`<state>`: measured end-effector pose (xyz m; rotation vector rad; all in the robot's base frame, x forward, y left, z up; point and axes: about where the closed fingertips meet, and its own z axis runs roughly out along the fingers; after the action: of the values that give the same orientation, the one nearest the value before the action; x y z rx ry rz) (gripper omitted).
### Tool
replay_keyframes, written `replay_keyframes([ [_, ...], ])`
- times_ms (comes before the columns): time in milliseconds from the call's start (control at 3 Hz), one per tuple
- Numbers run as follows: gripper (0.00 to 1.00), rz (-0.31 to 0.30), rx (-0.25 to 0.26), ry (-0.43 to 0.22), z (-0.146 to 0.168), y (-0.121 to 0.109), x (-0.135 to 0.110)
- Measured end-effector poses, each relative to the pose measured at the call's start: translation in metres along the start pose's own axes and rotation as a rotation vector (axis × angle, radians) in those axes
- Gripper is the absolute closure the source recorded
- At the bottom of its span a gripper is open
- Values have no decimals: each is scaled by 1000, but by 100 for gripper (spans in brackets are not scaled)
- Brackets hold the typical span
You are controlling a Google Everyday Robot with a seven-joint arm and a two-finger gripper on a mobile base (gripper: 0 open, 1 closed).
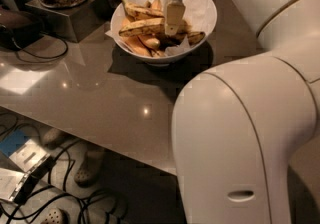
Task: Pick banana from white bowl
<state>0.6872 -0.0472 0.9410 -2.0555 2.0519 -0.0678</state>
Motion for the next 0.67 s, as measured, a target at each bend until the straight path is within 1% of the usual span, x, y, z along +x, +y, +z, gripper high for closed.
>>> replay_keyframes([
  [667, 50, -9, -27, 14, 18, -4, -1],
])
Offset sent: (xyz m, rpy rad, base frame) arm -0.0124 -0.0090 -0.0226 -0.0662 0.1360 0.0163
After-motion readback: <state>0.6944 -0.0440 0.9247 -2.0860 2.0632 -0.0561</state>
